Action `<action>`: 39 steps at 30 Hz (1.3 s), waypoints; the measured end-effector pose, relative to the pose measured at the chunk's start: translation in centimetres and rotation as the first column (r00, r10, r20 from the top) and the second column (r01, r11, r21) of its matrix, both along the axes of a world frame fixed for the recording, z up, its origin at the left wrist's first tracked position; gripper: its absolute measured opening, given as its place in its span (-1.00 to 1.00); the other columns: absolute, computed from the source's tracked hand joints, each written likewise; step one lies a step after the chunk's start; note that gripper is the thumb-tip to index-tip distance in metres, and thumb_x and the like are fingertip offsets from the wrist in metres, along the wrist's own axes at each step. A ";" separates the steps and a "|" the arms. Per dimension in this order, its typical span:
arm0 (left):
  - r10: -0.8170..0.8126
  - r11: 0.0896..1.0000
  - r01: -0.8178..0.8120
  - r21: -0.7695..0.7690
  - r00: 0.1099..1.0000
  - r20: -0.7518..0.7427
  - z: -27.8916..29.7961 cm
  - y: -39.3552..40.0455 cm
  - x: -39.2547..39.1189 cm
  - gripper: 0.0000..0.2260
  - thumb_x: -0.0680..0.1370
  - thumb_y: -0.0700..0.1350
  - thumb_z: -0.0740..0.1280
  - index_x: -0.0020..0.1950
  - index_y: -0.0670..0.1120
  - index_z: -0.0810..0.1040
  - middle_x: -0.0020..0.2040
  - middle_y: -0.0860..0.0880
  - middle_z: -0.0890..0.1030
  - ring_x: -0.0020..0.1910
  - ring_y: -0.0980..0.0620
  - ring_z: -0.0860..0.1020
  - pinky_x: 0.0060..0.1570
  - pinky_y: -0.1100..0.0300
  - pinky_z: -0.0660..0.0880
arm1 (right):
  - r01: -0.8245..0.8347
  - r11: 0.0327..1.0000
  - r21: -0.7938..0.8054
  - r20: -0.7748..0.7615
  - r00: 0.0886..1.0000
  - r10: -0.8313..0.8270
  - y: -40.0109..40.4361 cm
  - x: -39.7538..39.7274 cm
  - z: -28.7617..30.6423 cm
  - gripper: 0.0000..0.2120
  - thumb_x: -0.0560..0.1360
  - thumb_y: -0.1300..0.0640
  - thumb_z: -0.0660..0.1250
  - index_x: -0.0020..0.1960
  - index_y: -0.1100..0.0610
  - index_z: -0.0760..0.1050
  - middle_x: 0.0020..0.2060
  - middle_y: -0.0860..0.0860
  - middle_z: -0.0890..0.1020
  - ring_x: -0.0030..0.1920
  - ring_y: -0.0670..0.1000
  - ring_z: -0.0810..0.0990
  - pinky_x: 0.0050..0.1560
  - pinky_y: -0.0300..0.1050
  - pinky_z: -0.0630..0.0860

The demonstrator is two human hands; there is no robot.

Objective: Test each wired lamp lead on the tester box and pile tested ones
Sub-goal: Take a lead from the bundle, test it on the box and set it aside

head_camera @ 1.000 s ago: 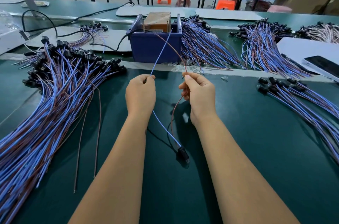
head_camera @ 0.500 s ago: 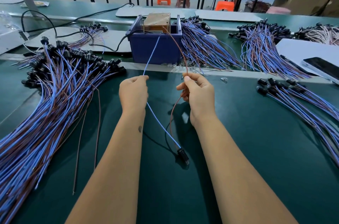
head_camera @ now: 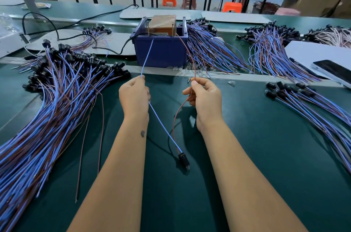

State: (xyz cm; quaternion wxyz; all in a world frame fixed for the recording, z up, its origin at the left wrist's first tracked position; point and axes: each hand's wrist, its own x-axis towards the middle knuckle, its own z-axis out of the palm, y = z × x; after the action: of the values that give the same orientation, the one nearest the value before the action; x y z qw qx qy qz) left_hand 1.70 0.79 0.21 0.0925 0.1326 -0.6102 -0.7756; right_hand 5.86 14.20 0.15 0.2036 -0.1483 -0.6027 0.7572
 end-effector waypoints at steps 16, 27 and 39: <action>0.103 0.986 -0.133 -0.104 0.963 -0.250 0.2 0.3 -0.6 -0.73 0.63 -0.20 0.17 0.27 0.00 0.52 -0.30 0.05 0.43 -0.47 0.15 0.29 -0.43 0.29 0.31 | 0.059 0.996 0.067 0.022 0.998 -0.060 -0.7 -0.6 0.1 -0.87 0.60 0.25 0.23 0.10 0.17 0.52 -0.39 0.02 0.61 -0.45 -0.18 0.47 -0.40 -0.35 0.42; 0.050 0.980 -0.104 -0.170 0.955 -0.294 -0.2 0.7 -0.8 -0.71 0.66 -0.18 0.16 0.37 -0.06 0.47 -0.35 -0.04 0.38 -0.45 0.15 0.33 -0.41 0.34 0.37 | 0.057 0.996 0.075 0.026 0.998 -0.059 -0.7 -0.4 0.1 -0.89 0.60 0.25 0.23 0.07 0.15 0.52 -0.38 0.02 0.61 -0.47 -0.22 0.49 -0.41 -0.36 0.42; 0.013 0.989 -0.044 -0.139 0.976 -0.219 -1.1 1.4 -1.9 -0.69 0.67 -0.14 0.18 0.42 -0.08 0.43 -0.50 0.18 0.52 -0.46 0.25 0.46 -0.32 0.34 0.47 | 0.054 0.994 0.093 0.033 0.998 -0.057 -0.7 -0.7 0.0 -0.91 0.60 0.23 0.24 0.05 0.12 0.51 -0.44 -0.06 0.61 -0.43 -0.18 0.49 -0.39 -0.35 0.43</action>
State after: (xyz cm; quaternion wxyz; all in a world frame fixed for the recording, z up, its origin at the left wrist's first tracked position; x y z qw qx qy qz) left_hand -0.16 2.18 -0.87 0.1789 0.0488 -0.6485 -0.7383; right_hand 5.19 13.46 0.14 0.2205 -0.1686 -0.6363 0.7198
